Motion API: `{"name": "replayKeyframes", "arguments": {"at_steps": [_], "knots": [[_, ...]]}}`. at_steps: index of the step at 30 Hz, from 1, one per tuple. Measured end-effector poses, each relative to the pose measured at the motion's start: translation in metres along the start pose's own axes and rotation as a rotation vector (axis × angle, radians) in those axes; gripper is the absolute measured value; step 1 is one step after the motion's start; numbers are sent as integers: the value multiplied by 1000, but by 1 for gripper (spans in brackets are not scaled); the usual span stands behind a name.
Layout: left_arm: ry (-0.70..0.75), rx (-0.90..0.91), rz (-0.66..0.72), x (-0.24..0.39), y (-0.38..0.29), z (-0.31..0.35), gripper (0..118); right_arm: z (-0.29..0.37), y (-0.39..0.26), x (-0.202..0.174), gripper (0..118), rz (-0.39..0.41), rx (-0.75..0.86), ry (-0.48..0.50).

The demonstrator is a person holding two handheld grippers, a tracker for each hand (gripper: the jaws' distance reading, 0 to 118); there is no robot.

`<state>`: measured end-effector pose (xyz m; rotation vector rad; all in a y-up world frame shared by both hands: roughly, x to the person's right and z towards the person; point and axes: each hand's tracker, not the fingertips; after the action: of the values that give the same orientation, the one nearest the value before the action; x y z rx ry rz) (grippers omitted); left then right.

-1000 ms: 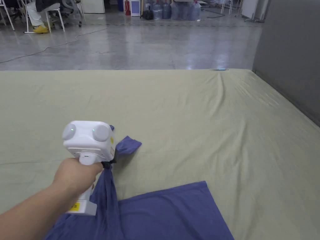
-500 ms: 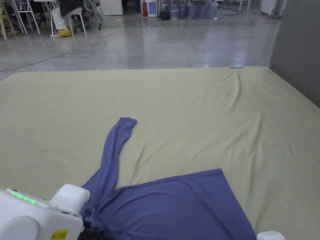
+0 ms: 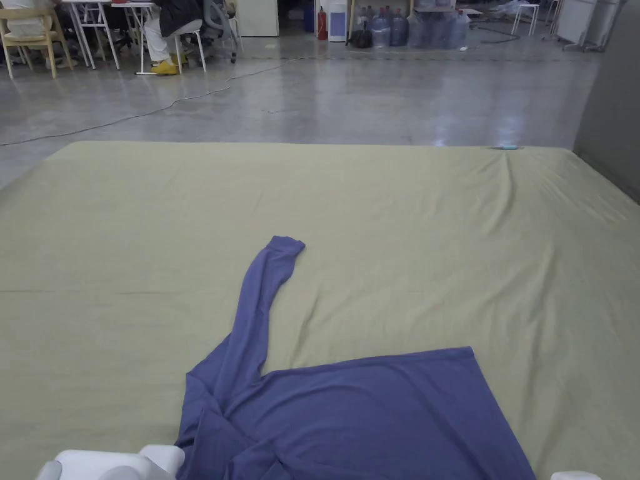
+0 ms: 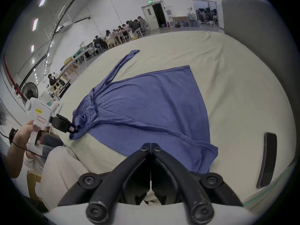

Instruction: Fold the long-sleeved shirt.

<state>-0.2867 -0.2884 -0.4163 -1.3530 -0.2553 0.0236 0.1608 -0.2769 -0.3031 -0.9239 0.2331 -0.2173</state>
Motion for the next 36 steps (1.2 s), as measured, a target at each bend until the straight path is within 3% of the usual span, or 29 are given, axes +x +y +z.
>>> {"name": "replayKeyframes", "arguments": {"at_steps": [1, 5, 6, 7, 8, 9, 12, 15, 17, 18, 19, 20, 21, 22, 23, 25, 26, 27, 28, 29, 30, 31, 32, 35, 36], "knots": [[-22, 33, 0, 1, 2, 11, 116, 0, 0, 1, 0, -1, 1, -3], [-123, 183, 44, 4, 5, 54, 117, 0, 0, 0, 0, -1, 3, -5], [-117, 187, 39, 2, 7, 57, 112, 0, 0, -1, 0, 0, 3, -8], [-109, 172, 35, 1, 12, 57, 93, 0, 0, -1, 0, 2, 2, -11], [-66, 159, -8, 3, 16, 56, 18, 0, 1, -1, 0, 3, 2, -12], [-1, 156, -60, 6, 21, 54, 0, 0, 1, -1, 0, 3, 4, -14], [114, 181, -74, 1, 30, 26, 0, 1, 2, 2, 0, -10, 11, -13], [-34, 173, 41, -11, 43, 14, 0, 2, 2, 6, 0, -36, 14, -14], [-43, 203, 82, -20, 62, 4, 0, 2, 3, 7, 0, -44, 20, -23], [-39, 229, 91, -29, 75, 0, 18, 3, 3, 8, 0, -43, 20, -21], [-9, 253, 110, -36, 89, -8, 62, 3, 3, 8, 0, -41, 22, -17], [11, 248, 127, -44, 104, -20, 115, 4, 3, 8, 0, -43, 25, -19], [15, 248, 145, -51, 115, -31, 116, 4, 3, 8, 0, -47, 28, -22], [-7, 265, 173, -15, 114, 16, 115, 3, 4, 9, 0, -55, 27, -19], [-1, 273, 184, -6, 122, 24, 115, 2, 4, 10, 0, -60, 23, -18], [60, 173, 187, 5, 134, 22, 115, 2, 5, 11, 0, -65, 18, -20], [102, 150, 194, -24, 149, -34, 110, 3, 4, 12, 0, -69, 21, -19], [126, 148, 187, -28, 152, -46, 99, 4, 4, 12, 0, -75, 23, -20], [156, 138, 166, -26, 154, -49, 78, 3, 5, 13, 0, -84, 20, -30], [191, 127, 136, -22, 155, -50, 66, 2, 6, 13, 0, -94, 10, -48], [232, 126, 117, -30, 157, -60, 63, 1, 7, 13, 0, -99, -1, -70], [191, 151, 124, -27, 155, -54, 47, -1, 10, 12, 0, -99, -19, -100], [208, 166, 108, -22, 152, -48, 0, -7, 17, 13, 0, -102, -47, -111], [201, 186, 68, -18, 151, -34, 0, -30, 62, 18, 0, -81, -38, -93], [169, 193, 48, -20, 152, -28, 0, -39, 83, 19, 6, -67, -39, -99]]}}
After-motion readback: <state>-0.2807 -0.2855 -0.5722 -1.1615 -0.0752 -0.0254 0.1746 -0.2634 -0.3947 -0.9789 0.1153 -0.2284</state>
